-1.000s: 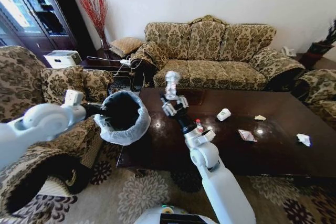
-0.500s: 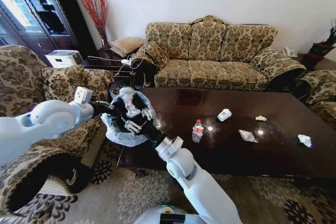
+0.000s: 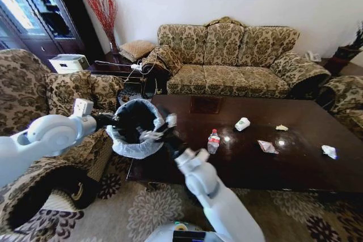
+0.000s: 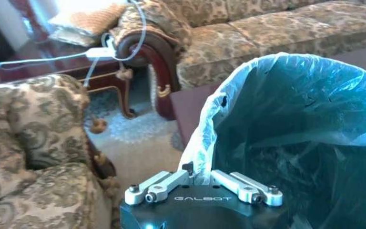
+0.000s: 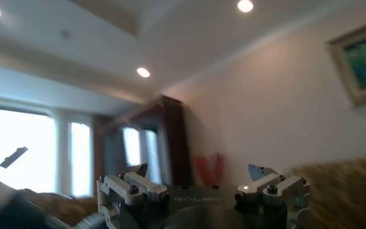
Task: Move to the front of the table and place the trash on the table into the trash bin.
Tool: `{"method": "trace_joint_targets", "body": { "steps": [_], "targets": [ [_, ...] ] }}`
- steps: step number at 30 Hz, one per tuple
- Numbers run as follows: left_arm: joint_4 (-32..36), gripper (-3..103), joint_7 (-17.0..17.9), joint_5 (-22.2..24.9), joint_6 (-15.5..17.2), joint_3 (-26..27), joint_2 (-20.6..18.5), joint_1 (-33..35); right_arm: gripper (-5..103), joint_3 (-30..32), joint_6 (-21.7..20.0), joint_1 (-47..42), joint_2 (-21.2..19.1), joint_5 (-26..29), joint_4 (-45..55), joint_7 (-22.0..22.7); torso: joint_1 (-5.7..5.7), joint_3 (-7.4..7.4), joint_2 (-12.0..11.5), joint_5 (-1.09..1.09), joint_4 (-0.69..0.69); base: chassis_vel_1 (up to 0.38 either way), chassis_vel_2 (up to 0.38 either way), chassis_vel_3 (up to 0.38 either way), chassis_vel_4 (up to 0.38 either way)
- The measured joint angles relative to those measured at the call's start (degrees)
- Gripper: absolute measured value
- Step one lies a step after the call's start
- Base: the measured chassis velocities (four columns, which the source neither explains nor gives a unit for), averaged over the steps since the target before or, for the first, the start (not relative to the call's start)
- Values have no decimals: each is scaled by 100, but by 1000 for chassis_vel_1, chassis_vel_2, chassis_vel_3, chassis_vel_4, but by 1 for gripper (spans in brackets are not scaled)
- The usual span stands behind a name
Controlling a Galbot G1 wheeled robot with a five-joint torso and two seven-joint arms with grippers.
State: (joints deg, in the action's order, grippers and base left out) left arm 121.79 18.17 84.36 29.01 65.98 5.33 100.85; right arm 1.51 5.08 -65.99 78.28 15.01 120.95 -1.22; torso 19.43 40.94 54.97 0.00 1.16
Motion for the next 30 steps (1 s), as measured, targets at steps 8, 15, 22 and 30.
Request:
{"method": "trace_joint_targets", "body": {
  "steps": [8,15,22,30],
  "targets": [
    [-6,0,-11,-82,-90,25,282,-143,100,739,-827,-1032,-88,332,-224,1389,0,0,0,2,-1,0,0,0,0],
    [214,0,-5,-97,-92,24,449,-141,100,618,-899,-1087,195,160,-475,2368,-1,0,0,-2,1,-45,-47,43,55],
    [301,0,-28,-126,-119,24,503,-115,100,522,-778,-787,416,167,-1223,2864,0,1,0,5,0,-166,-164,151,143],
    [354,0,-94,-243,-208,9,477,-34,100,435,-759,-279,772,163,-2453,3126,0,2,0,-6,-1,-40,-64,40,31]
  ]
}}
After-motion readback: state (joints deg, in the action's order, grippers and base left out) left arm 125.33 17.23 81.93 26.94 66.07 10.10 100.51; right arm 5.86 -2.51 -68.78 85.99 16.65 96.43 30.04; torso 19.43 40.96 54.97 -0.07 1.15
